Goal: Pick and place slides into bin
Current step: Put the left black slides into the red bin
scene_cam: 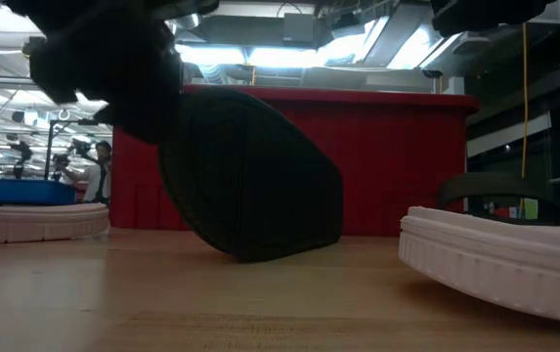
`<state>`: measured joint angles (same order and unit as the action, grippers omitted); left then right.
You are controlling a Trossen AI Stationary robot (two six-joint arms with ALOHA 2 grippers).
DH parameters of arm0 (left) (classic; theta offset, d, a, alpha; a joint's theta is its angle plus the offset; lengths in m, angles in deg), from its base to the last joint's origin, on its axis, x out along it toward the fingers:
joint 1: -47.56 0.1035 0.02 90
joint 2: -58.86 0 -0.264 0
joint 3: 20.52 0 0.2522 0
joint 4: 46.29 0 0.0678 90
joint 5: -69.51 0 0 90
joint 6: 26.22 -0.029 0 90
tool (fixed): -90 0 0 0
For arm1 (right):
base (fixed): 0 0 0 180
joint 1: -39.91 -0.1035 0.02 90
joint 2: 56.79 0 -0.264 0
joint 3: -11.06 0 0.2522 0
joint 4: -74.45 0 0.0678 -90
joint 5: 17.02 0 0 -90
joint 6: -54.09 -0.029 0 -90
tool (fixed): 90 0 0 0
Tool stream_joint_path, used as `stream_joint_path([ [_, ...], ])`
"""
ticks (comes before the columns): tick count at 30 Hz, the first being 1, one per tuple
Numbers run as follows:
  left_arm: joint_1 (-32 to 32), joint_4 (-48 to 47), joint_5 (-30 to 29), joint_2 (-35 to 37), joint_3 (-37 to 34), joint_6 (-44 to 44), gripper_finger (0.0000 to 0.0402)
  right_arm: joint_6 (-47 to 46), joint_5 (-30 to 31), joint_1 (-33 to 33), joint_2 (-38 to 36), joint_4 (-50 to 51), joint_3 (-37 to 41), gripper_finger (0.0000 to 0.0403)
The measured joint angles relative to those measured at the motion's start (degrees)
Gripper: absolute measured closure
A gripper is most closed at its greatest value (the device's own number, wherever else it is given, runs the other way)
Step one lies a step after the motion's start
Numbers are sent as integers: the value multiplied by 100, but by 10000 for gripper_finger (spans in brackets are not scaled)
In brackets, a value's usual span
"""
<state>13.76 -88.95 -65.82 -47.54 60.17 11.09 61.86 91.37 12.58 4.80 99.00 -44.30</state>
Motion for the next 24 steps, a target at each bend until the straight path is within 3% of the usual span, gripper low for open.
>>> stream_joint_path([
  [12,161,402,-208,0,0,40,201,-4,-2,0,-2,87,0,397],
  [24,169,870,71,5,0,-77,265,0,0,-2,-2,109,0,397],
])
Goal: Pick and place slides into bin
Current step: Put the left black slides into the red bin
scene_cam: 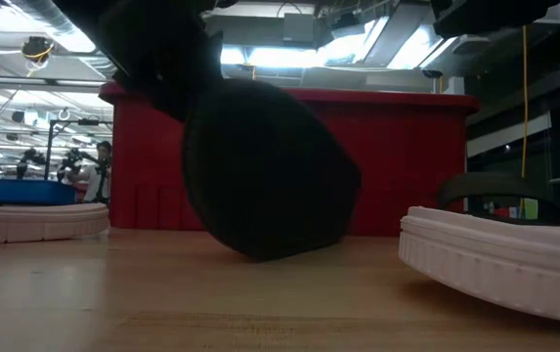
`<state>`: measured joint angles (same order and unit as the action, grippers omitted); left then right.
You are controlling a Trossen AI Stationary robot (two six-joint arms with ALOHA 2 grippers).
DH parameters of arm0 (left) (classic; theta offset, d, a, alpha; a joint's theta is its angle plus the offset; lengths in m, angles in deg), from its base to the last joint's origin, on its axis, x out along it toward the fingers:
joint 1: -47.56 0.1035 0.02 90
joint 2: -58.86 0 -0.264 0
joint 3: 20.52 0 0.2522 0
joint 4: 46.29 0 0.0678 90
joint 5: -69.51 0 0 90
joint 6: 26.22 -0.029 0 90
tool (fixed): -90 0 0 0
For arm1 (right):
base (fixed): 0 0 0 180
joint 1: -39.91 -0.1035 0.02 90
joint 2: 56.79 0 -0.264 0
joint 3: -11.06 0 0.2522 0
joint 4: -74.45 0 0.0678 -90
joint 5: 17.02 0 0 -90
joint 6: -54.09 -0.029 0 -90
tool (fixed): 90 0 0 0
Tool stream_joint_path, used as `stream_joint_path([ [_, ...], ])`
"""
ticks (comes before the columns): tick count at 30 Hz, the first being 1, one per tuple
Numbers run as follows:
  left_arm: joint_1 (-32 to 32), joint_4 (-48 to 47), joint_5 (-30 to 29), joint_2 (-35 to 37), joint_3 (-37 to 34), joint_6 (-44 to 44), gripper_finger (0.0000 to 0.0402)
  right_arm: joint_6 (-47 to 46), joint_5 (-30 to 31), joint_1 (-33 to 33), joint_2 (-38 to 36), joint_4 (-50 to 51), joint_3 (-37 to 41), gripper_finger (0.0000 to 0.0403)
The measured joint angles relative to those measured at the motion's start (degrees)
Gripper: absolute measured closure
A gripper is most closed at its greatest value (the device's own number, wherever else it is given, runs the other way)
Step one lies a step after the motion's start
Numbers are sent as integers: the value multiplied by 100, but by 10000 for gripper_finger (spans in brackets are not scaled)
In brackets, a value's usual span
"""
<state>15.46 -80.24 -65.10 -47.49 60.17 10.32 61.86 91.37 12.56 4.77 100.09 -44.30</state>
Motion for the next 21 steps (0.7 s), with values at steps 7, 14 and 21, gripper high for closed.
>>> stream_joint_path([
  [7,131,484,113,-38,0,-500,313,-2,0,0,0,0,0,397],
  [14,327,608,62,-79,0,-700,391,-11,0,2,0,0,0,397],
  [21,218,639,-175,-79,0,-733,396,-7,0,2,0,2,2,397],
])
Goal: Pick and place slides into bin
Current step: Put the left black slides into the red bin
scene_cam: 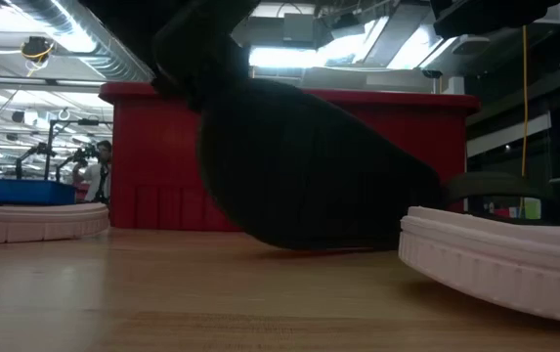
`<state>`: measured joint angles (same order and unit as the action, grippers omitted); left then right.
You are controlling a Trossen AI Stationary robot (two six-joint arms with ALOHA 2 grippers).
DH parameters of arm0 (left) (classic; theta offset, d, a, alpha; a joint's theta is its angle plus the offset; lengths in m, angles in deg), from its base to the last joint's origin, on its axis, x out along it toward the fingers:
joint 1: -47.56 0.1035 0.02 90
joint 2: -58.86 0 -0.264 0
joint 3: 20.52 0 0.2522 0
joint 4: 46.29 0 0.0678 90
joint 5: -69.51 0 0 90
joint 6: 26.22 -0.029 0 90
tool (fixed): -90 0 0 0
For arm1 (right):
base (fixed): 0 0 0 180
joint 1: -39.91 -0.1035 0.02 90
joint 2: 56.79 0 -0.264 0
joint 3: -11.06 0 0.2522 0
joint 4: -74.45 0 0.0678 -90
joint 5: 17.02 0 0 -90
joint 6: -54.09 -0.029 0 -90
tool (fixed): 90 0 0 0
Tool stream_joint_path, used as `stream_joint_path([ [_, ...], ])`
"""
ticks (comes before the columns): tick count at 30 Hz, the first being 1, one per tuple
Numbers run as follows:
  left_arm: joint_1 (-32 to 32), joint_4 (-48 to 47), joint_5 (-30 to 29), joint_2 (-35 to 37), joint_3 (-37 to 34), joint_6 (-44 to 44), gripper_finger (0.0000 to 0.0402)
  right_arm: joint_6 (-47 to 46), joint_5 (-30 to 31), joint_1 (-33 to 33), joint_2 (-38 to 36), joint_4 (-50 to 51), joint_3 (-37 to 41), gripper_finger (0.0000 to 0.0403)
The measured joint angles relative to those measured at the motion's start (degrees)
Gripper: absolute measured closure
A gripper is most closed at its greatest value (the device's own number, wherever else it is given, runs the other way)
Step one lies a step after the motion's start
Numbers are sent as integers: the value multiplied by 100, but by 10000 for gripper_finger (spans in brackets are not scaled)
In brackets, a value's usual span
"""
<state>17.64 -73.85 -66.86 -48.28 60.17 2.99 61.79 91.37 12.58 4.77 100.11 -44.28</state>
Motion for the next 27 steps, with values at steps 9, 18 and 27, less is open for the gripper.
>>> stream_joint_path([
  [9,-335,-394,-299,15,433,85,398,-6,-1,-2,0,0,0,397],
  [18,-825,-2298,-1355,26,1478,587,398,-7,-2,0,0,-320,0,397],
  [27,-1118,-3705,-2456,27,2166,931,398,747,-2,-2,0,-1503,0,397],
])
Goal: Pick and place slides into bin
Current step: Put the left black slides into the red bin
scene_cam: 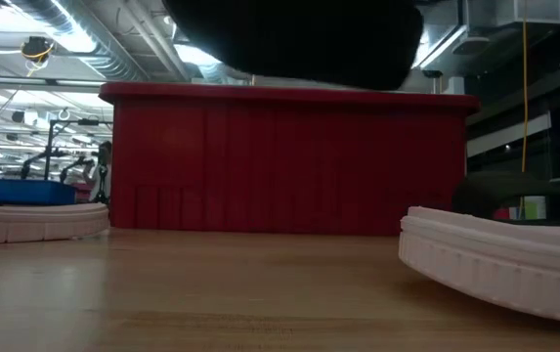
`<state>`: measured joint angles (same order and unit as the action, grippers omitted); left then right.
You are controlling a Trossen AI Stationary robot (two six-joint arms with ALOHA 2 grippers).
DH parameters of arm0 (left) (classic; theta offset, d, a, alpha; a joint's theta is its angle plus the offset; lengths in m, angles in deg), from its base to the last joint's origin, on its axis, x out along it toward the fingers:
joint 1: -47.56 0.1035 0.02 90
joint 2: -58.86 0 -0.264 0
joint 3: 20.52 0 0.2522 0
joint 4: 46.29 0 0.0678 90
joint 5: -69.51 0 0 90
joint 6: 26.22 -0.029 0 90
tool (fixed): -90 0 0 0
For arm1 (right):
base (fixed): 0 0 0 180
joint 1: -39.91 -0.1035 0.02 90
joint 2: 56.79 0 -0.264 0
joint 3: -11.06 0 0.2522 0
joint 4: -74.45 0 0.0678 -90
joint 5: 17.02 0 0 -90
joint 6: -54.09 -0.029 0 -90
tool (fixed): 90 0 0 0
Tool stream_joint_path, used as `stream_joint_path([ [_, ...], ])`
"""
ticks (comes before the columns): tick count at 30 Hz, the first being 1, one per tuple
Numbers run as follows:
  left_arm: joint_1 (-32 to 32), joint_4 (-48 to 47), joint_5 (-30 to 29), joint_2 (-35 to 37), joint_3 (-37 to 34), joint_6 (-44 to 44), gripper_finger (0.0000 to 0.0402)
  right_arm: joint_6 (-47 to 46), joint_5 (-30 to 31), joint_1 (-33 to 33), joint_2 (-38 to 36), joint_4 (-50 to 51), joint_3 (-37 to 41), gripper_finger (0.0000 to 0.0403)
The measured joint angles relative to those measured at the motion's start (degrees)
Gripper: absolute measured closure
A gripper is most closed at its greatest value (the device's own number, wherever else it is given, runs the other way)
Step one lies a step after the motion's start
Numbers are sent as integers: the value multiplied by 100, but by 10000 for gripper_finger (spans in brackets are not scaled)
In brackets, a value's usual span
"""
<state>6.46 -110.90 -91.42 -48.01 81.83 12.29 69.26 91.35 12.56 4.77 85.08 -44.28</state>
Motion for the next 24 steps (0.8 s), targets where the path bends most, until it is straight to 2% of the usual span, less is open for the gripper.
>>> stream_joint_path([
  [5,-4,-884,-631,2,396,306,398,671,2,12,0,-725,0,397],
  [9,64,-1355,-1030,2,909,-180,398,790,90,22,0,-960,0,397],
  [13,237,-1700,-1142,10,1520,-806,398,906,632,21,-20,-1180,0,397],
  [17,550,-2208,-1372,34,1892,-1060,398,1290,1222,26,-26,-1358,0,397],
  [20,868,-2715,-1360,146,1917,-972,398,1377,1301,181,-26,-1357,0,397],
  [24,1406,-3815,-1339,265,1917,-272,398,1244,1311,652,-37,-1343,0,397],
])
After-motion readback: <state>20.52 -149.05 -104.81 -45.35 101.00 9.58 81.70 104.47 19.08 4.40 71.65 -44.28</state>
